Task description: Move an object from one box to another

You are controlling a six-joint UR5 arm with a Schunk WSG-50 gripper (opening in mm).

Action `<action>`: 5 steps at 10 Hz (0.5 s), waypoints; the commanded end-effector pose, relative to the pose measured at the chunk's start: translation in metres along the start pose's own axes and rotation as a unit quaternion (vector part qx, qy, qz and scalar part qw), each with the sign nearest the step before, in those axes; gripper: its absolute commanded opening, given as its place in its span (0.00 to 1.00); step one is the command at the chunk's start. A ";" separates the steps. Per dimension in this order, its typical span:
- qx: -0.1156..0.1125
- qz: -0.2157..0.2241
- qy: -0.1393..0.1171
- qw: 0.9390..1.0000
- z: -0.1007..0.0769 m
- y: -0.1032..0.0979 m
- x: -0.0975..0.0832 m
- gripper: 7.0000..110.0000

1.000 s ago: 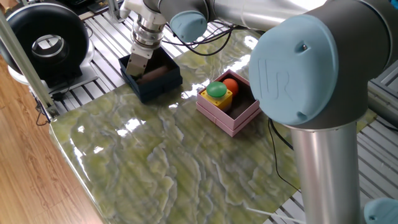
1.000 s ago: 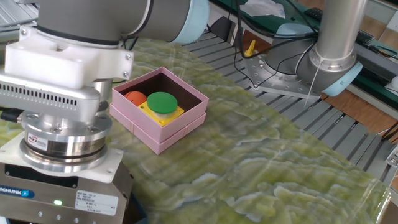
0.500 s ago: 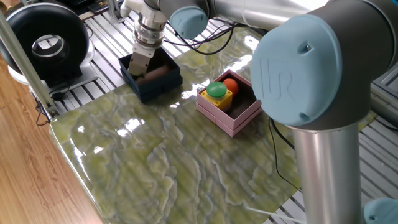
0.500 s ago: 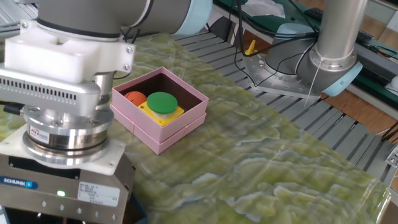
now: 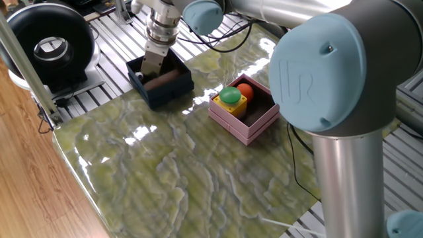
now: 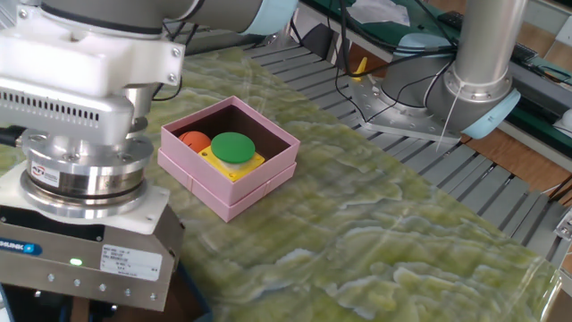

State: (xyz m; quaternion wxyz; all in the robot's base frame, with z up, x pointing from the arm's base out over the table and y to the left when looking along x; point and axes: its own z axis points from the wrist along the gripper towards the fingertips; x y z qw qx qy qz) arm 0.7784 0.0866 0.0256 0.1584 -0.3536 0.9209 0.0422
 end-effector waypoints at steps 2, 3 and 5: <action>-0.005 0.010 -0.027 1.000 -0.003 0.001 -0.018 0.36; -0.003 0.014 -0.028 0.999 -0.002 0.002 -0.019 0.36; -0.002 0.028 -0.034 0.999 0.006 0.012 -0.026 0.36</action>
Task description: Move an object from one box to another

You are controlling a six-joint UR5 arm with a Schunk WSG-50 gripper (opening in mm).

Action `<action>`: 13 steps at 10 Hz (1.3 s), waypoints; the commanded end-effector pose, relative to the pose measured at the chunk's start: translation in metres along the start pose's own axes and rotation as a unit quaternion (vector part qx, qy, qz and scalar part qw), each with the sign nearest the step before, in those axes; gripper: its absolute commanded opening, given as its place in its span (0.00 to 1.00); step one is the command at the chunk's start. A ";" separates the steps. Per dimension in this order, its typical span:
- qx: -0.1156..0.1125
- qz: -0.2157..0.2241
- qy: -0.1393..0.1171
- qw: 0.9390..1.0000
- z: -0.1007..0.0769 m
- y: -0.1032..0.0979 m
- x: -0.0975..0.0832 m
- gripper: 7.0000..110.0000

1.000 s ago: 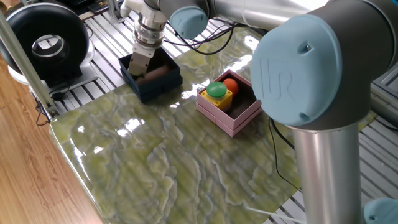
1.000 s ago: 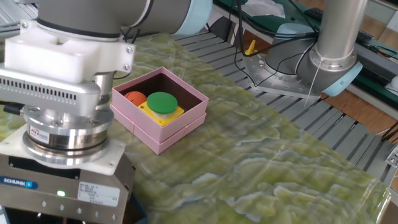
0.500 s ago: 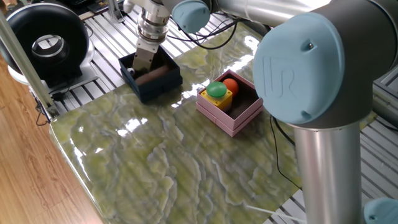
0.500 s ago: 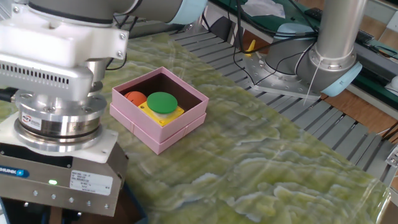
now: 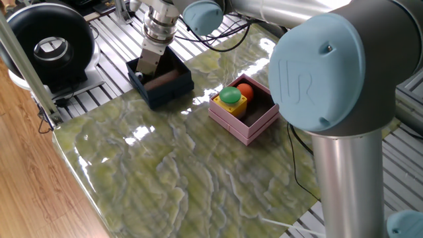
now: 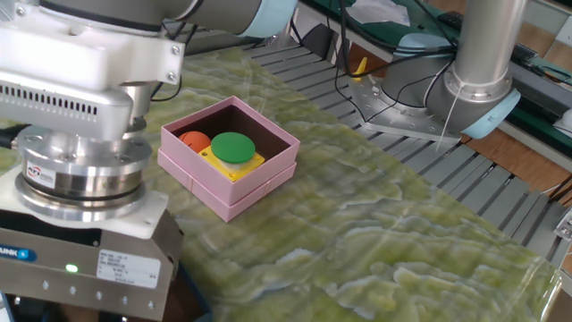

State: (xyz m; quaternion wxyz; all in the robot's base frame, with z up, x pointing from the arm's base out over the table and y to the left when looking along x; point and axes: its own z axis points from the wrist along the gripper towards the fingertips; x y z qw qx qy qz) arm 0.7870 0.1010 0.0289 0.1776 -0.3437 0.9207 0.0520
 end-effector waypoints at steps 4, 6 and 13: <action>0.004 0.024 -0.017 1.000 0.012 0.009 -0.015 0.36; 0.005 0.024 -0.021 0.999 0.018 0.006 -0.018 0.36; 0.013 0.038 -0.019 0.999 0.022 0.008 -0.018 0.36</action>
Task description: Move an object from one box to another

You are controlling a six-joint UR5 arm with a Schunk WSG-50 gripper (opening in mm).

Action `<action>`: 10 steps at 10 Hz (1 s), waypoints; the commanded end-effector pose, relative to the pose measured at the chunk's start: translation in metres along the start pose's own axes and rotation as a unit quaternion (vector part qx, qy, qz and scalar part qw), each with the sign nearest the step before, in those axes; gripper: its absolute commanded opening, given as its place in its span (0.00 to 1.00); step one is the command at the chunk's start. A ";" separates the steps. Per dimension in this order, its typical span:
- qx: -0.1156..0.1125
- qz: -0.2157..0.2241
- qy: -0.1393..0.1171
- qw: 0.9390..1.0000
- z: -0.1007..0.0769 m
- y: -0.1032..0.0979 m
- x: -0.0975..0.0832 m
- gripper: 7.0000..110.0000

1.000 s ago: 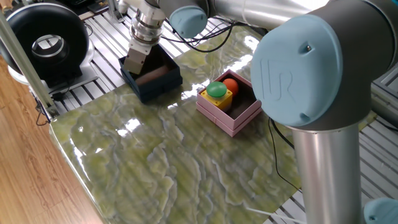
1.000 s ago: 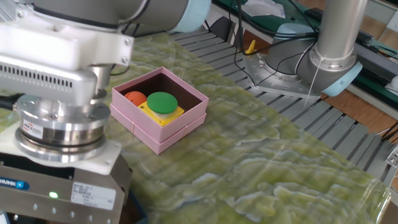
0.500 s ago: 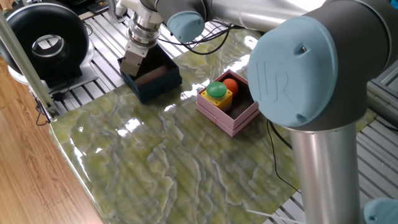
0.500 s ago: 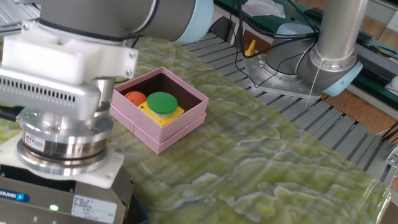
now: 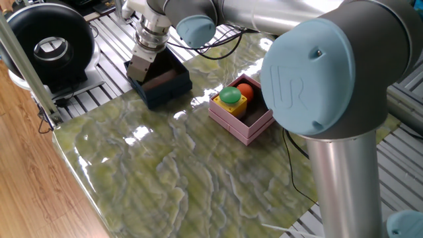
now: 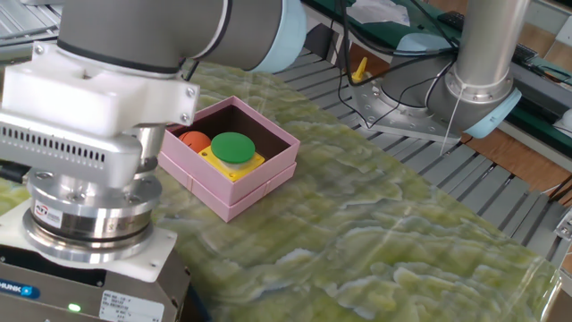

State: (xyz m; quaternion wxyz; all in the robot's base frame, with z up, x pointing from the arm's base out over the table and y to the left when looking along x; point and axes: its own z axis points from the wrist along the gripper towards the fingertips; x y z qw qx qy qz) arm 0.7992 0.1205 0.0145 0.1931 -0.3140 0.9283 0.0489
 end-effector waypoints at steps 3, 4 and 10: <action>0.001 0.010 -0.006 1.000 0.003 0.002 -0.003 0.36; 0.004 0.012 -0.009 1.000 0.009 0.000 -0.004 0.36; 0.002 0.028 -0.002 1.000 0.011 0.010 0.001 0.15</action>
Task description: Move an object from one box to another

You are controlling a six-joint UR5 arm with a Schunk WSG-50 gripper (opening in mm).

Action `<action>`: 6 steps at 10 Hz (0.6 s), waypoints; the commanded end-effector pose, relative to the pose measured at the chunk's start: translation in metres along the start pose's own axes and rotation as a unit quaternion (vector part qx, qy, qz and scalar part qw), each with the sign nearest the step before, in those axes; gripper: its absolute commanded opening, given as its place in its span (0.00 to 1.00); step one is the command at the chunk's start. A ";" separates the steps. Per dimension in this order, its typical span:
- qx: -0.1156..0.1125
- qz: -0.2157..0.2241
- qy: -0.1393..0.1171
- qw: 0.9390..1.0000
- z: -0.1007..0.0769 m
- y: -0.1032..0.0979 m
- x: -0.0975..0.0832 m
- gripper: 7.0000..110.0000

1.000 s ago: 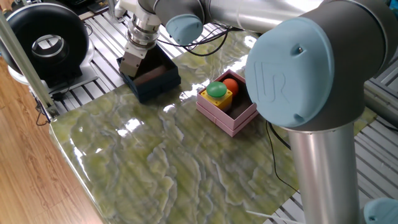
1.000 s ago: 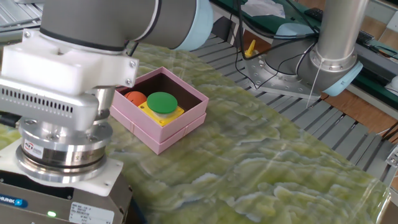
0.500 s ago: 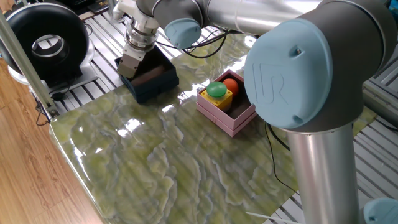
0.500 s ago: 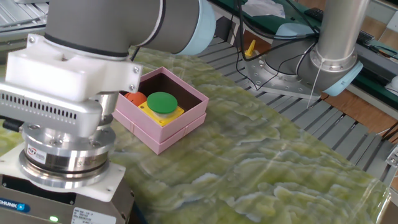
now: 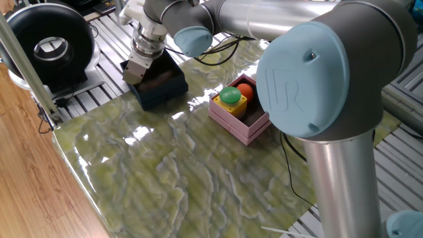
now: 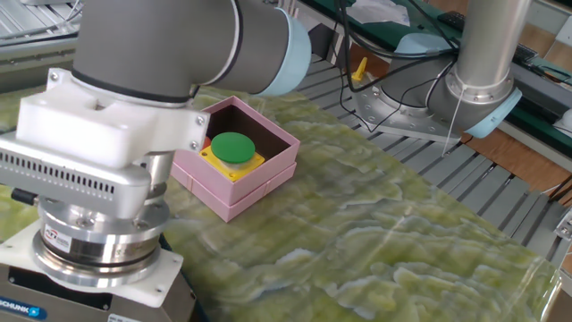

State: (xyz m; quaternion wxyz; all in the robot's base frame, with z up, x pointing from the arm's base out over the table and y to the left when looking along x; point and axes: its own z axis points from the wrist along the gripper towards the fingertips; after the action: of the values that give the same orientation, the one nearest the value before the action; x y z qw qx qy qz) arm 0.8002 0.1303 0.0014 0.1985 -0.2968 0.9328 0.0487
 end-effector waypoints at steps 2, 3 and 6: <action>-0.006 0.012 0.007 1.000 -0.006 0.003 0.005 0.00; -0.007 0.012 0.008 1.000 -0.008 0.004 0.006 0.00; 0.003 0.016 0.019 1.000 -0.020 0.001 0.012 0.00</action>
State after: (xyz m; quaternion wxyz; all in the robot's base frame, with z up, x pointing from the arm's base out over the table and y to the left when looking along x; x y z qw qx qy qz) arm 0.7879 0.1261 0.0079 0.1849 -0.2900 0.9379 0.0459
